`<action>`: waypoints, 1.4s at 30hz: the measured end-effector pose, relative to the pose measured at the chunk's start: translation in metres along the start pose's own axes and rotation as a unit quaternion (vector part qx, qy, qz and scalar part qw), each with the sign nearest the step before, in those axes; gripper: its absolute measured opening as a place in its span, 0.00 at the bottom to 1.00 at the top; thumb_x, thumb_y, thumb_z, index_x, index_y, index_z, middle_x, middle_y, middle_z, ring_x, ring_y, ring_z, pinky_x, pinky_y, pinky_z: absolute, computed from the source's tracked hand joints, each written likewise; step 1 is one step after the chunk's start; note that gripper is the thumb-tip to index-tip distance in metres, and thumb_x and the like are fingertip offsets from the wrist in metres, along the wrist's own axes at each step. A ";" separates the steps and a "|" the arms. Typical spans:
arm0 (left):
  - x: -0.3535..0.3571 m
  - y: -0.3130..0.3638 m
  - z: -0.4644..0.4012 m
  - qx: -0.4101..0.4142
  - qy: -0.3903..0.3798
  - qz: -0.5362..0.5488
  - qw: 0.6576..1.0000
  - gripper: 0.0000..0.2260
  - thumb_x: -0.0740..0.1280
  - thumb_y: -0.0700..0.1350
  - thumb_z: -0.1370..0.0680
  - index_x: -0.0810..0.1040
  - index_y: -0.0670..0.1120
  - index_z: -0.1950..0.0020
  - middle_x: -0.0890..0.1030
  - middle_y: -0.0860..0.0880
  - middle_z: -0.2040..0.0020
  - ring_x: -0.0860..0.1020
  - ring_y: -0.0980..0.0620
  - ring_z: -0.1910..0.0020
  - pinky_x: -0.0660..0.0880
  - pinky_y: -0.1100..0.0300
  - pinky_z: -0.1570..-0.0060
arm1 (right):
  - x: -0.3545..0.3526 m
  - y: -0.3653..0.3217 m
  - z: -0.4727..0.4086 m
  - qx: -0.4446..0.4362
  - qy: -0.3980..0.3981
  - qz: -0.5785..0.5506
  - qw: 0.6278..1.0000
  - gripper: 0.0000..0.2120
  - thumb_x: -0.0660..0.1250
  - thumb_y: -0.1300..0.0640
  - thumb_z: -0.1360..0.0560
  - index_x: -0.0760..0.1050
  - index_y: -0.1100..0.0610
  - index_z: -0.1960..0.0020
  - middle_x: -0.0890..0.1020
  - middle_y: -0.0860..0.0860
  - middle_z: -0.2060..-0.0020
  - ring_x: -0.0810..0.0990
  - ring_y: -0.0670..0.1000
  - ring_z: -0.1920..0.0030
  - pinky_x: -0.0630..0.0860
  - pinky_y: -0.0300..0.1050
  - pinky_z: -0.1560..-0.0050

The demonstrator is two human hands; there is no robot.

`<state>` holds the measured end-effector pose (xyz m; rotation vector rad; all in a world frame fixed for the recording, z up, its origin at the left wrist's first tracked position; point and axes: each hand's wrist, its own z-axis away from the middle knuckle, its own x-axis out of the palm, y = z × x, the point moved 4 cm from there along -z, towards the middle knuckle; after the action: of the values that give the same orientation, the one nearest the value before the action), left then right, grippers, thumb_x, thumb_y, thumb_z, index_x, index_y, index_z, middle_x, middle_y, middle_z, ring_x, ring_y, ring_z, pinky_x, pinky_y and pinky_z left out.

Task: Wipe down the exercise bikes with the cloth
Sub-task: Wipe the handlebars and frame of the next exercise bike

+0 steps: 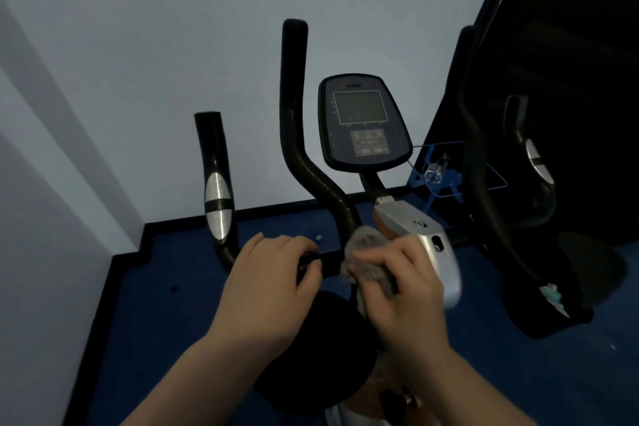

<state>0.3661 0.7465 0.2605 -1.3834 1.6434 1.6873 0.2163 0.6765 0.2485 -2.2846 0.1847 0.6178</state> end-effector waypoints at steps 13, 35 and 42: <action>-0.001 0.002 -0.002 0.012 -0.013 0.019 1.000 0.11 0.57 0.54 0.22 0.73 0.58 0.42 0.76 0.59 0.52 0.72 0.58 0.52 0.69 0.59 0.48 | 0.012 0.001 -0.031 -0.034 -0.048 0.043 0.997 0.10 0.71 0.68 0.31 0.76 0.54 0.56 0.71 0.45 0.58 0.72 0.40 0.60 0.67 0.25 0.60; -0.087 -0.068 -0.126 -0.010 0.167 0.047 0.985 0.15 0.55 0.47 0.18 0.80 0.43 0.46 0.80 0.46 0.48 0.75 0.48 0.46 0.71 0.54 0.47 | 0.074 -0.034 -0.133 -0.078 -0.091 0.035 0.992 0.08 0.68 0.64 0.29 0.72 0.54 0.59 0.69 0.46 0.57 0.73 0.41 0.58 0.70 0.28 0.59; -0.080 -0.071 -0.123 0.004 0.240 0.008 0.971 0.14 0.55 0.45 0.18 0.80 0.45 0.51 0.79 0.48 0.55 0.73 0.50 0.52 0.73 0.54 0.57 | 0.089 -0.036 -0.156 -0.087 -0.070 0.031 0.993 0.06 0.67 0.67 0.28 0.75 0.57 0.60 0.70 0.47 0.59 0.74 0.41 0.61 0.71 0.28 0.60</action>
<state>0.5036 0.6767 0.3147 -1.8879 1.9057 1.4214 0.3634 0.5970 0.3222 -2.3974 0.1385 0.8523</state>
